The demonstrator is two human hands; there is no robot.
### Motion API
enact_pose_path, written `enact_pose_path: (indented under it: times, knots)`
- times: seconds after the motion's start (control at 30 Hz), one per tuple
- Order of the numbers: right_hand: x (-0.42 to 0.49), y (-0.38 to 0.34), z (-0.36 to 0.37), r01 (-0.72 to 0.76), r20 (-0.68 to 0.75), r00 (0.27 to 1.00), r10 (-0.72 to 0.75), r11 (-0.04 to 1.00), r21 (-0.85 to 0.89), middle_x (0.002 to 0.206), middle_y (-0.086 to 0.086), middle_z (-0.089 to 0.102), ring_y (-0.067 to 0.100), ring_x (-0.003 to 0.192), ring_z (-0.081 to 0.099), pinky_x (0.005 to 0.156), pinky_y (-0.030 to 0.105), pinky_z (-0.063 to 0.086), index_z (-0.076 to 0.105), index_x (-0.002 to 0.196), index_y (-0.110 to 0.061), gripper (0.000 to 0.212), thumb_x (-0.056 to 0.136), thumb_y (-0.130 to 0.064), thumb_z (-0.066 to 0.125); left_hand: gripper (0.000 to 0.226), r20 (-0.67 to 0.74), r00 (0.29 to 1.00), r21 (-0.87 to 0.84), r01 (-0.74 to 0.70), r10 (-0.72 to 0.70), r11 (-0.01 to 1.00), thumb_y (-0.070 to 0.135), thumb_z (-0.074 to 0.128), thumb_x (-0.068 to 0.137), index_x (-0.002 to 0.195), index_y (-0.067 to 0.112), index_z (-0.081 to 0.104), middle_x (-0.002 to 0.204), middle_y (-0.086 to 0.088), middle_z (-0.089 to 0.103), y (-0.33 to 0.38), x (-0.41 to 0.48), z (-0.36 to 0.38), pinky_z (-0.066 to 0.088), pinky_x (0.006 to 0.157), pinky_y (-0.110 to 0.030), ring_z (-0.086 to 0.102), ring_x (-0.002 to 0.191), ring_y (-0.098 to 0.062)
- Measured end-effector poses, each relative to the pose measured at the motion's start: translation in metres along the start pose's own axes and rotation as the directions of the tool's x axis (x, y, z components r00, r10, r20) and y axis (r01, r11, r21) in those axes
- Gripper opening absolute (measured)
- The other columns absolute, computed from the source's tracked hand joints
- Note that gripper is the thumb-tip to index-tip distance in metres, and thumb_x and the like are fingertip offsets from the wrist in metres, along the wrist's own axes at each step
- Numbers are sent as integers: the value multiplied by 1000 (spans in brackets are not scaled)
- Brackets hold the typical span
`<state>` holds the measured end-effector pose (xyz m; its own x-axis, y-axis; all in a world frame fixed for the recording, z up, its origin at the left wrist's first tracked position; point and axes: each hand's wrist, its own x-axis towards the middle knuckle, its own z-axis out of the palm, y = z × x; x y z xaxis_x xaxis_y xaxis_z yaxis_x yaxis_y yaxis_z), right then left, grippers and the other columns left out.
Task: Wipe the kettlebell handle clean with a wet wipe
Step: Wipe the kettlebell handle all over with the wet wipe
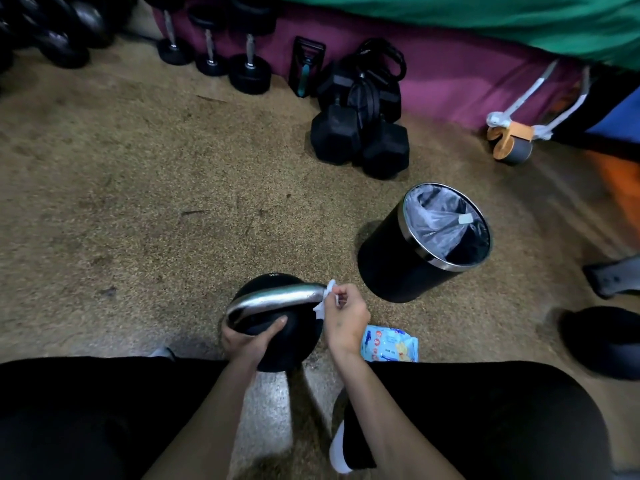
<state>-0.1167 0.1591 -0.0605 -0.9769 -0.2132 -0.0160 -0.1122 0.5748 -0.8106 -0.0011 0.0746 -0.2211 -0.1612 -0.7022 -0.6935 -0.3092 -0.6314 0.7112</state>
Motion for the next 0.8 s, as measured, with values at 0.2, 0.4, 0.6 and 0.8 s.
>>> enact_pose_path:
  times: [0.2,0.4,0.6,0.8]
  knots:
    - [-5,9,-5,52,45,998,-49,996,-74,75,5,66,16,66,54,63,20,37,66,77,-9,8,82,-3,62,174,23,999,5,26,-26,1000,76,96,5,160,26,37,160,-8,53,2,0,-1,46,123,-51,55,146,-32]
    - [10,-6,-9,95,109,991,-84,990,-106,93,8,69,12,75,59,69,6,32,74,98,-10,17,87,-9,62,167,22,1000,-1,16,-16,1000,68,95,11,161,24,36,160,-9,53,5,-3,-1,45,124,-51,54,146,-32]
    - [18,-7,-18,205,251,957,-145,951,-232,93,11,68,24,81,64,72,17,37,74,99,-12,18,88,-13,60,173,49,999,-17,21,-21,1000,77,98,5,159,28,36,160,-7,51,2,-3,-3,46,123,-52,54,145,-31]
    - [38,-24,-11,232,367,924,-110,923,-308,97,6,73,21,88,66,81,20,43,75,96,-13,19,88,-12,58,170,36,999,-6,5,-5,1000,78,98,5,157,30,38,158,-6,53,0,-4,-4,48,121,-51,56,143,-30]
